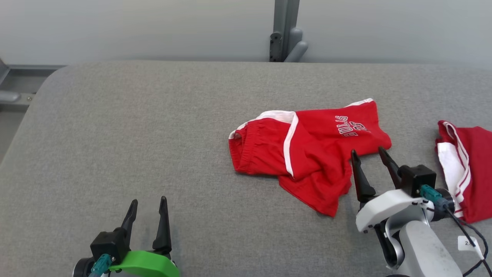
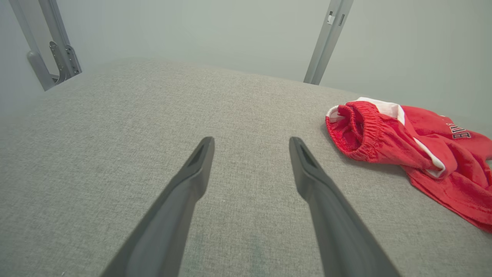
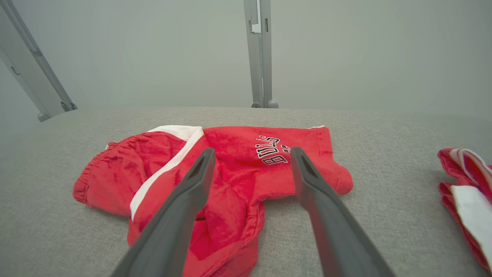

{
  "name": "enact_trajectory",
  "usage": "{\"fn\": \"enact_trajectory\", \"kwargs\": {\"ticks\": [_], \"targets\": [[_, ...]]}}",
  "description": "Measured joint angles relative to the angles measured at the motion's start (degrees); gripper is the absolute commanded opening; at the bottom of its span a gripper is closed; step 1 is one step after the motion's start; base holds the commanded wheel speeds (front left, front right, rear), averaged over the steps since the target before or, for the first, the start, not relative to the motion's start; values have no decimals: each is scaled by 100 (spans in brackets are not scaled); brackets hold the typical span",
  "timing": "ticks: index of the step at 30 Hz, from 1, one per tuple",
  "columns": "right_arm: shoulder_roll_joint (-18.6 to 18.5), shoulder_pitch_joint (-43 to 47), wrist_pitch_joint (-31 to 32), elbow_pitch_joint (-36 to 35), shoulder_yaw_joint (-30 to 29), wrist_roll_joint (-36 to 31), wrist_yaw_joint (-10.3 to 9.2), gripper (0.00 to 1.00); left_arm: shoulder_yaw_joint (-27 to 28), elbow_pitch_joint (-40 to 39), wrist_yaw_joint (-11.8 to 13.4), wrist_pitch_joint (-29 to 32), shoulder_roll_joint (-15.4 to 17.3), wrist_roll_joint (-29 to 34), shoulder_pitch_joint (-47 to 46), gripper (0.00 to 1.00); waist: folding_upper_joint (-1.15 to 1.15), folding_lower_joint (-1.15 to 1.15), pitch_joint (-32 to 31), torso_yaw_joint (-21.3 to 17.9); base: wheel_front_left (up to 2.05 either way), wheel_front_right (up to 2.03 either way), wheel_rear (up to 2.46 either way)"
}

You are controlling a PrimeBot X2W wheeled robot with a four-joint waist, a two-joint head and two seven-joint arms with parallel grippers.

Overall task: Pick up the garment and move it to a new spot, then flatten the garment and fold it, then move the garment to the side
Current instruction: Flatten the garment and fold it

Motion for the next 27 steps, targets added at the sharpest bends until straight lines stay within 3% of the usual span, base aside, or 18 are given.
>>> {"fn": "enact_trajectory", "kwargs": {"ticks": [6,16,21,27], "targets": [[42,633,0,-582,222,-30,0,100,99,7,-40,-1,1,25,62,100,0,0,-250,-385,0,0,0],[67,1241,0,-975,330,-7,0,100,-82,104,-94,-1,-1,2,26,100,0,0,-394,-954,0,0,0],[69,1199,0,-1083,394,32,0,100,-278,342,-199,-1,-2,-5,-581,100,0,0,-224,-1124,0,0,0],[73,921,0,-1105,482,57,0,100,-442,1176,-483,-1,-4,-218,-1809,100,0,0,198,-1313,0,0,0]]}}
